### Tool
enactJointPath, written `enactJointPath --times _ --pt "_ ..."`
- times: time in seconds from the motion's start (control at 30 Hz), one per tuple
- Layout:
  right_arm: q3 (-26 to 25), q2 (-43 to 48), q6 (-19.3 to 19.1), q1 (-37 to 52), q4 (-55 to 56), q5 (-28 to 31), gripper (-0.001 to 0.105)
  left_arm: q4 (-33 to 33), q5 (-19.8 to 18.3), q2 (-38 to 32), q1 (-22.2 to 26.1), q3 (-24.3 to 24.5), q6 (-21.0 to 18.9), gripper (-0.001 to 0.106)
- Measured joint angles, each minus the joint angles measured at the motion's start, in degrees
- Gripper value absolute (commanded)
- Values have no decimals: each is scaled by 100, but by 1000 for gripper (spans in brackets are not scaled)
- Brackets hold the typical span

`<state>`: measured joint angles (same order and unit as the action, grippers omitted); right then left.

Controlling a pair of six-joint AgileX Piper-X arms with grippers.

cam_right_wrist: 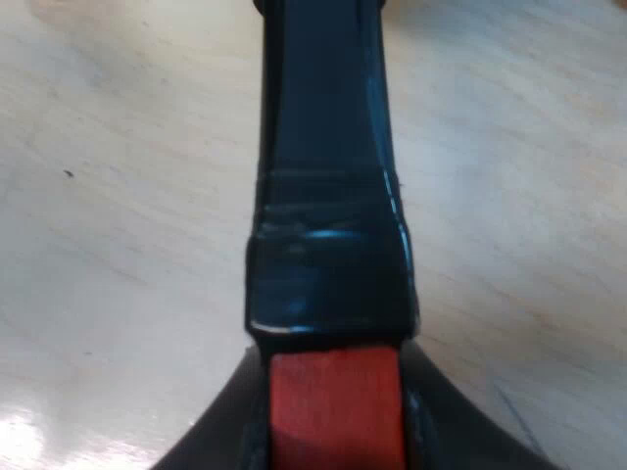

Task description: Grind coffee beans and then tamp

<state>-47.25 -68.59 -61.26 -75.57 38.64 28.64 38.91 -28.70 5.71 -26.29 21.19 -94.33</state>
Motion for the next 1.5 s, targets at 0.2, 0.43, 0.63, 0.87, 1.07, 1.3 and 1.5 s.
enactJointPath --times 0.2,0.43,0.63,0.87,1.07,1.3,1.5 --pt "640 207 -112 0 -652 -181 0 0 -3 0 0 0 0 87" --pt "1225 205 -353 0 -1554 -253 0 0 24 0 0 0 0 87" --pt "1438 171 -394 0 -1856 -46 0 0 24 0 0 0 0 87" --pt "1504 -140 -391 0 -1964 20 0 -16 284 0 0 -190 0 87" --pt "1504 -480 -391 0 -2247 34 0 -73 372 0 0 -215 0 87" --pt "1504 -805 -391 0 -2484 34 0 -344 393 0 0 -518 0 87" --pt "1504 -941 -391 0 -2666 34 0 -348 434 0 0 -612 0 87"
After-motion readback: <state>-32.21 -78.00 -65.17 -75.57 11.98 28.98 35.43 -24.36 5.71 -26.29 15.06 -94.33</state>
